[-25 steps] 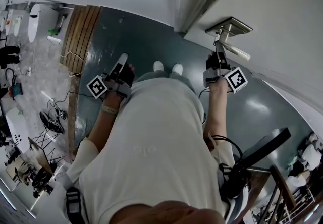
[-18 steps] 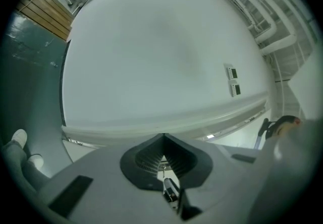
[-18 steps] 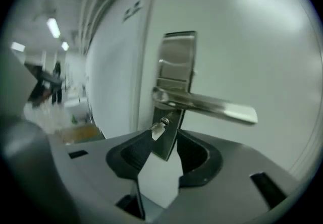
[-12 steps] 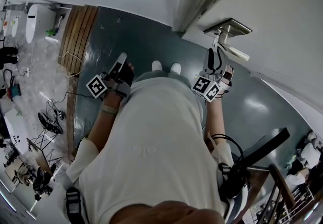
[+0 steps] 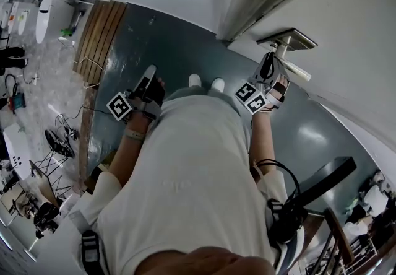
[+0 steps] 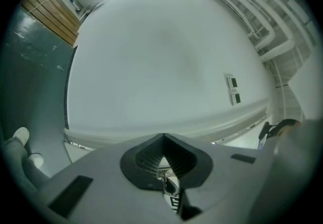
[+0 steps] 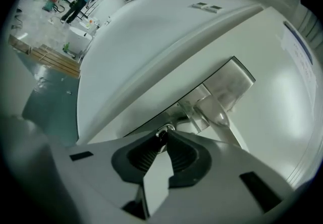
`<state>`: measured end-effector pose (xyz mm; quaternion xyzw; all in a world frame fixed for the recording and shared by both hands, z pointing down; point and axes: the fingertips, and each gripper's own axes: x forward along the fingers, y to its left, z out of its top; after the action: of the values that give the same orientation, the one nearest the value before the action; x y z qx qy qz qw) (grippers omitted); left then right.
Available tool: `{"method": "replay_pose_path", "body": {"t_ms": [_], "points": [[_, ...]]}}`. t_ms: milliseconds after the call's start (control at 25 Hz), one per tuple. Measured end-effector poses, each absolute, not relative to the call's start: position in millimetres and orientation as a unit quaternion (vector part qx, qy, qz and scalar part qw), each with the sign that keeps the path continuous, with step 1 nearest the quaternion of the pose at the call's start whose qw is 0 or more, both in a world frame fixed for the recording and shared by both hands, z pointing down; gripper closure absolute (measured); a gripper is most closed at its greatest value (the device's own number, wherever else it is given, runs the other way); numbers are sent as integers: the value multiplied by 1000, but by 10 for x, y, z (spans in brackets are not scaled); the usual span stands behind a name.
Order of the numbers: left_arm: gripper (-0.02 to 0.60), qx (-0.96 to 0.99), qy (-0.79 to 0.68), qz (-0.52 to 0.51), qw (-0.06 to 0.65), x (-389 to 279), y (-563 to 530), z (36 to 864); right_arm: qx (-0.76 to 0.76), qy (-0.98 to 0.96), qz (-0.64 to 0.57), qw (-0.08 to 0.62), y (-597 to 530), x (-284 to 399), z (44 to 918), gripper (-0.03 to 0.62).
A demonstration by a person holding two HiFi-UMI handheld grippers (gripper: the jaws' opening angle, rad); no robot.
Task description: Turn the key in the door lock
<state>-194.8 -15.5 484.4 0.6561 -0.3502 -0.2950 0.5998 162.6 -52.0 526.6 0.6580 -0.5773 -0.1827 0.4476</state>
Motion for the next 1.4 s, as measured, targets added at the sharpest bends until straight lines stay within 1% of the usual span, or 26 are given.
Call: {"method": "replay_pose_path", "body": {"t_ms": [240,480,560,840,1160,1320,1400], "points": [[574,654,-355,-300,597,-2003,-125,4853,682,-570,-166,428,-531,1629,5261,532],[574,654,-353,-296,599,-1980,-127,4863,707,-596,-111,364,-546,1646,5245,536],[574,655,-354,-294,600,-1989,-128,4866,722,-604,-74,329,-543,1648,5238,536],[574,651,-361,-296,598,-2024,-112,4844,743,-643,88,166,-517,1689,5227,537],[574,649,-361,-297,601,-1994,-149,4855,682,-633,347,-113,-545,1759,5264,548],[574,648,-360,-298,601,-1999,-149,4864,625,-602,439,-233,-550,1751,5259,554],[574,647,-361,-298,602,-2004,-150,4879,597,-581,476,-282,-544,1760,5284,554]]}}
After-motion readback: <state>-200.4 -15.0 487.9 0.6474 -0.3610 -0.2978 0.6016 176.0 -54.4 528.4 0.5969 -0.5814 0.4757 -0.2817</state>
